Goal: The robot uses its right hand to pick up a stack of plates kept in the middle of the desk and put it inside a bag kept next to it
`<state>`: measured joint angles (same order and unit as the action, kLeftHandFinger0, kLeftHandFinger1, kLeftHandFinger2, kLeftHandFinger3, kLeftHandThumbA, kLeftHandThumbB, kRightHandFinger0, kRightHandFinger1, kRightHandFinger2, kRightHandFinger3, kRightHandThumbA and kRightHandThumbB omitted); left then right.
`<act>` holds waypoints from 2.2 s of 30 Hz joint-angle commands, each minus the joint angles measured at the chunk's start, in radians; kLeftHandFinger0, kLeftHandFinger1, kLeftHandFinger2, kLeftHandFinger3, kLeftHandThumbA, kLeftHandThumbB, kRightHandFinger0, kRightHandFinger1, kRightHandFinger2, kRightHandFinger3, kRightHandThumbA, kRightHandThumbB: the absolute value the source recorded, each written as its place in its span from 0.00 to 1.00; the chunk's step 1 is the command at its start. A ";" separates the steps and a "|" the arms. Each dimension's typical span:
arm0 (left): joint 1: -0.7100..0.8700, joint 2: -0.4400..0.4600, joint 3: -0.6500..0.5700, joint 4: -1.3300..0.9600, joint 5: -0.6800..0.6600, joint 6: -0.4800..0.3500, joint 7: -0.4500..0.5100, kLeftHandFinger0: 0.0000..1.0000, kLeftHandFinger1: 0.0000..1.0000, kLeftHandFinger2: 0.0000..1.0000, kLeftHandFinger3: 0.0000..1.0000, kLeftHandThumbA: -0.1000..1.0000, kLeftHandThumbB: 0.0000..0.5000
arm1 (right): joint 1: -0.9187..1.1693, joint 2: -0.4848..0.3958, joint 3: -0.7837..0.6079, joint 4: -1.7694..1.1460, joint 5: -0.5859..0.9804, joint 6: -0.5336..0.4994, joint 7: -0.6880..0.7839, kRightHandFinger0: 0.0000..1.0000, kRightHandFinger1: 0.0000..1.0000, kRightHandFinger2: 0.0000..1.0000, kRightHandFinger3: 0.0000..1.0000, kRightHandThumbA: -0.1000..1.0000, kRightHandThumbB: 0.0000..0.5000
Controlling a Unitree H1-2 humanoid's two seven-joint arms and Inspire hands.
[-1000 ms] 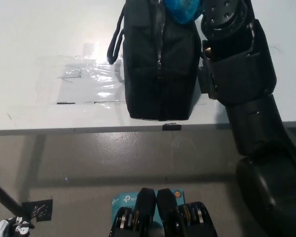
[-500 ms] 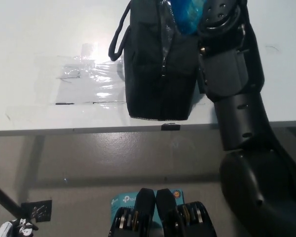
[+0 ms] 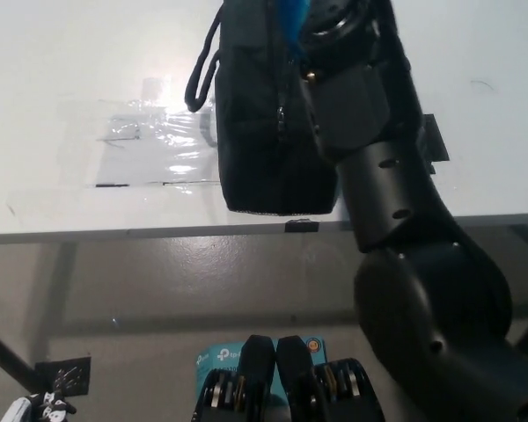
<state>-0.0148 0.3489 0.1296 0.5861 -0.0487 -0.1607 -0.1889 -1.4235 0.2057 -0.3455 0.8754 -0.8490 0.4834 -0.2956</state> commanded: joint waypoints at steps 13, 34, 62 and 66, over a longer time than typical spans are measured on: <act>-0.010 0.019 -0.018 0.004 0.037 -0.040 0.024 0.00 0.00 0.15 0.17 0.00 1.00 | -0.001 0.069 -0.038 -0.023 -0.140 -0.013 -0.022 0.00 0.00 0.23 0.25 0.00 0.03; -0.026 0.017 -0.035 0.010 0.049 -0.054 0.020 0.00 0.01 0.12 0.15 0.00 1.00 | 0.355 0.074 0.103 -0.119 -0.242 -0.013 0.081 0.00 0.01 0.24 0.37 0.00 0.05; -0.012 0.012 -0.039 0.041 0.030 -0.049 0.020 0.00 0.00 0.13 0.16 0.00 1.00 | 0.195 0.066 0.099 -0.232 -0.667 -0.013 0.629 1.00 1.00 1.00 1.00 1.00 1.00; -0.003 0.009 -0.036 0.042 0.029 -0.057 0.023 0.00 0.04 0.15 0.15 0.00 1.00 | 0.046 0.022 0.091 -0.212 -0.640 -0.013 0.697 1.00 1.00 1.00 1.00 1.00 1.00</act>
<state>-0.0271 0.3441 0.0788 0.6432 -0.0181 -0.1961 -0.1888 -1.1854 0.2604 -0.2455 0.6986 -1.4217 0.4554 0.2391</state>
